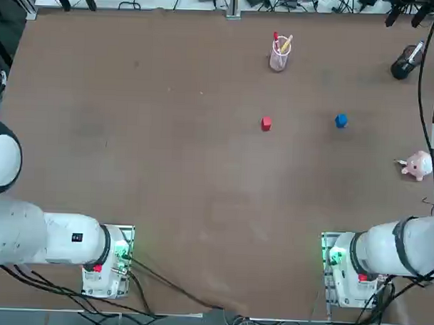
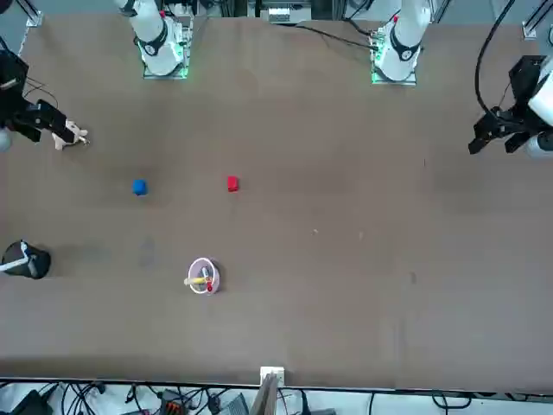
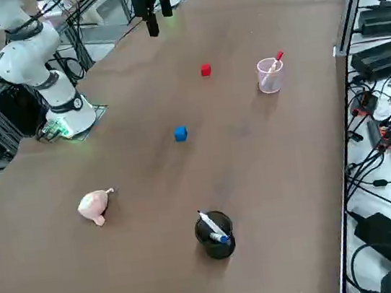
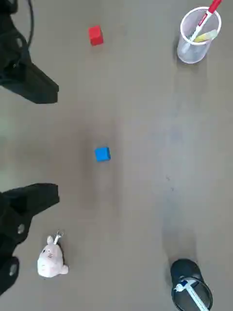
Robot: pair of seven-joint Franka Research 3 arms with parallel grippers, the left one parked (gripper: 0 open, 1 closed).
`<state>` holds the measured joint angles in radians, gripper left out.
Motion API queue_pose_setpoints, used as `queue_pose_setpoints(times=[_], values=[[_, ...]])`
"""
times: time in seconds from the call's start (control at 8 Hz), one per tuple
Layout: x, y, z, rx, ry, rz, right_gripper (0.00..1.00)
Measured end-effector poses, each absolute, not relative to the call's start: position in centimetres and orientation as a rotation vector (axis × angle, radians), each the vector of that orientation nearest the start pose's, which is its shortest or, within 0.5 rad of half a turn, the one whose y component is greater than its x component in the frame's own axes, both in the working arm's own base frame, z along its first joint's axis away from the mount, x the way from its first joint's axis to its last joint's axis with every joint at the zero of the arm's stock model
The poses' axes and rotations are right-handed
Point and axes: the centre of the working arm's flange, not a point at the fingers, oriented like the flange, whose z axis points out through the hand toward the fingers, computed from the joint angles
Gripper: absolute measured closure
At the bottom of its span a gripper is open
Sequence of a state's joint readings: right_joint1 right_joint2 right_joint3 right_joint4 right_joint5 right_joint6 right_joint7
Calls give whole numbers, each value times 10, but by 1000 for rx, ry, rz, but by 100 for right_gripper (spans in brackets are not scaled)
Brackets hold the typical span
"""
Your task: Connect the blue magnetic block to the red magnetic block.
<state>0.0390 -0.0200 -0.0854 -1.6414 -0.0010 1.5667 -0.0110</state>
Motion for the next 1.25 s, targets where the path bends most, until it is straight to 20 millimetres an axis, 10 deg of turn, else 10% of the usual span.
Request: queue_pose_setpoints(times=[0.62, 1.25], values=[[563, -21, 567, -3150, 38, 112, 0], [554, -14, 375, -3161, -12, 84, 0]])
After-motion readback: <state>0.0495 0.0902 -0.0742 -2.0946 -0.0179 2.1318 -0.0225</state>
